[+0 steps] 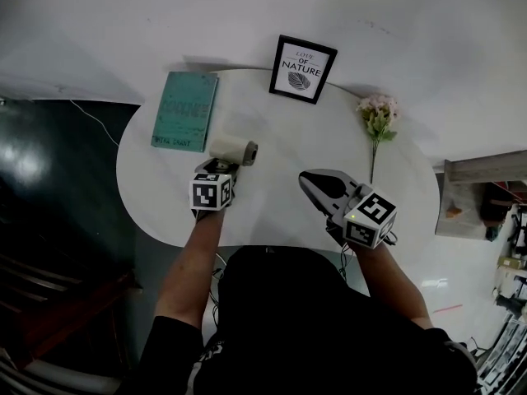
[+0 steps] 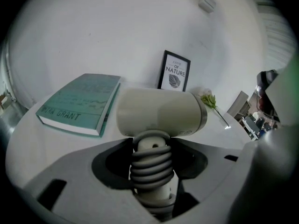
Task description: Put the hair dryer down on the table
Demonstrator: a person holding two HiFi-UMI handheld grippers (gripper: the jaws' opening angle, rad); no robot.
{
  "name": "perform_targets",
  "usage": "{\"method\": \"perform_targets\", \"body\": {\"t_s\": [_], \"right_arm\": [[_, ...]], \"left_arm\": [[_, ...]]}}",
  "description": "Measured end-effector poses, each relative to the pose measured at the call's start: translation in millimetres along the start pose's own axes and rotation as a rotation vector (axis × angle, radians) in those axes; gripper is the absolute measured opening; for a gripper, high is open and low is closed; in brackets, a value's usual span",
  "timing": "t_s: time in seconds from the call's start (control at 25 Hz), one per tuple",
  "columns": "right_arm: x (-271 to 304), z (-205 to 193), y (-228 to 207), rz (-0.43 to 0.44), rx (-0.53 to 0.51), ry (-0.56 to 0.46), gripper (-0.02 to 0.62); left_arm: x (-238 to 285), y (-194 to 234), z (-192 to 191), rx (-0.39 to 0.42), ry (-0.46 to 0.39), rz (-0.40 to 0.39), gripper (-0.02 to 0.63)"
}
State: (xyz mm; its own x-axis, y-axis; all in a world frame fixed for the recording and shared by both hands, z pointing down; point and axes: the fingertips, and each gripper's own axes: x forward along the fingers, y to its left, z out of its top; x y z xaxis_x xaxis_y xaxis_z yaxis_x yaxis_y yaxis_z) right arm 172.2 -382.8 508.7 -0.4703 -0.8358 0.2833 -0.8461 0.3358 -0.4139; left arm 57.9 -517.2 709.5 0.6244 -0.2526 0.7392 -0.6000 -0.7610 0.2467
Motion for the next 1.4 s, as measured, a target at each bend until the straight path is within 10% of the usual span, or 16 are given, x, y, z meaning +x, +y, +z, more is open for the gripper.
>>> {"method": "perform_targets", "body": {"t_s": [1.0,1.4], "right_arm": [[-14,11,-1,-0.057,0.034,-0.056,0.009],[-10,17,4,0.007,0.001,-0.047,0.009]], "left_arm": [[20,18,2,0.214,0.145,0.006,0.238],[-20,12,30,0.239,0.021,0.018,0.245]]}}
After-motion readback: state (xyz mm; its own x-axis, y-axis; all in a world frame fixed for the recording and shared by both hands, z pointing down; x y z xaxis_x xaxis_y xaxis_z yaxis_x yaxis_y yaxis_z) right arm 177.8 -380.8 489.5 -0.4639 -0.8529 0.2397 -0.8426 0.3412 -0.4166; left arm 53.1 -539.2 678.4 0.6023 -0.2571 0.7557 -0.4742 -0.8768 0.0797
